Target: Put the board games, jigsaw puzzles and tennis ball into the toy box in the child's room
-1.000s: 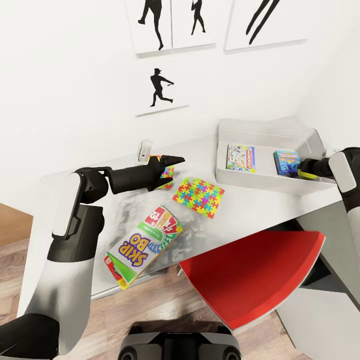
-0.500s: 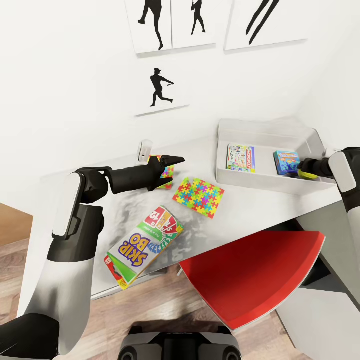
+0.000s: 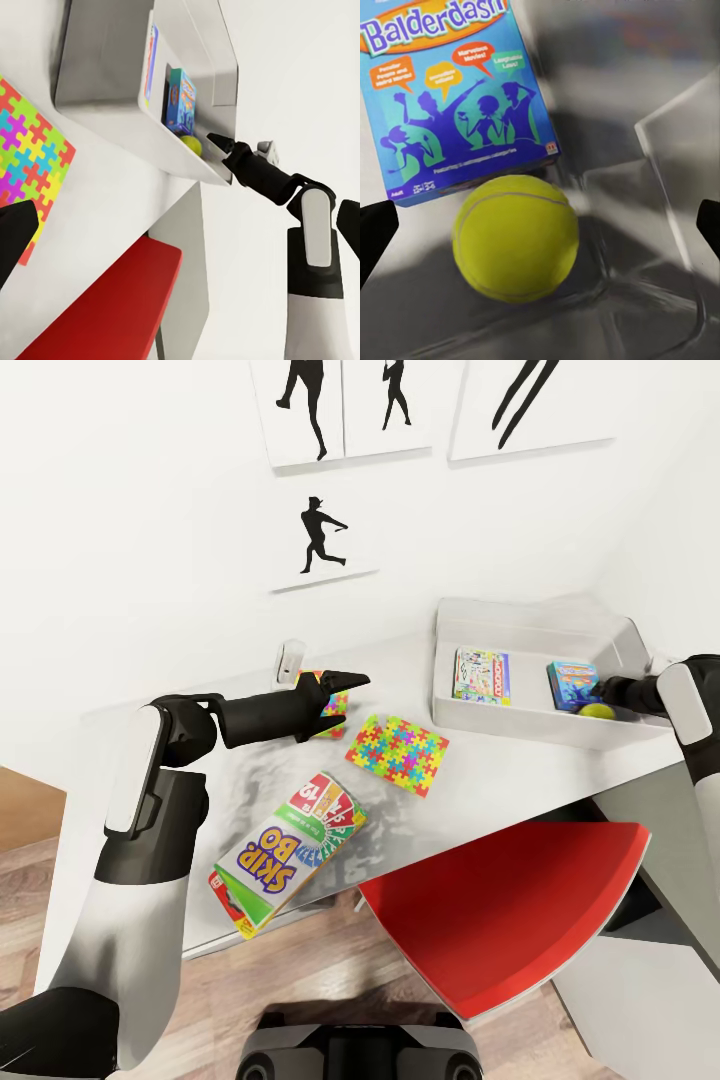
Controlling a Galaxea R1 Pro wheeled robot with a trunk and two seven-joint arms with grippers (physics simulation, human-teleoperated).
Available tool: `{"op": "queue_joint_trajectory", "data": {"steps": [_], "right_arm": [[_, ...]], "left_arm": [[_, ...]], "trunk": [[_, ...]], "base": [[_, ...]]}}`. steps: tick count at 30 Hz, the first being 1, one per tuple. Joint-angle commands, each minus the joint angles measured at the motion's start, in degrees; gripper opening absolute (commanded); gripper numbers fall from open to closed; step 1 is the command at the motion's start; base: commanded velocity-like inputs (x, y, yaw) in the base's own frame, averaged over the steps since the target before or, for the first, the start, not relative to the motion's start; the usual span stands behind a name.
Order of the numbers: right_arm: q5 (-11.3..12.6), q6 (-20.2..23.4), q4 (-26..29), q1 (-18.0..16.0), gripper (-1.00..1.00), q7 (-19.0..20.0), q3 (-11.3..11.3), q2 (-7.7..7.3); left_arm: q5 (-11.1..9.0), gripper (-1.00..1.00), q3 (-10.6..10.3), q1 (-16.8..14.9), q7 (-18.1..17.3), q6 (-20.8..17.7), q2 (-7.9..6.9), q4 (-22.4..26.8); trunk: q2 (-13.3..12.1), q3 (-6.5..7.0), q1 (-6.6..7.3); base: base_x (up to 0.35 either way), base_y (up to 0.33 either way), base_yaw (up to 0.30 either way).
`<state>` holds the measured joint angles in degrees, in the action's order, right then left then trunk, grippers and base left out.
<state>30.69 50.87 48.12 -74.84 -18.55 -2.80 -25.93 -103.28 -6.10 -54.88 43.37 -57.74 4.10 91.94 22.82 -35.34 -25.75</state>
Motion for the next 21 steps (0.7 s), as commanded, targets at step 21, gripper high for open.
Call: {"op": "queue_joint_trajectory", "data": {"steps": [21], "right_arm": [[0.68,0.54,4.34,-1.13,1.00,-0.55,0.08,-0.22]], "left_arm": [[-0.52,1.00,0.04,-0.05,0.61,-0.09,0.08,0.01]], "trunk": [[0.10,-0.08,-0.03]], "base": [[0.000,0.000,0.000]]}}
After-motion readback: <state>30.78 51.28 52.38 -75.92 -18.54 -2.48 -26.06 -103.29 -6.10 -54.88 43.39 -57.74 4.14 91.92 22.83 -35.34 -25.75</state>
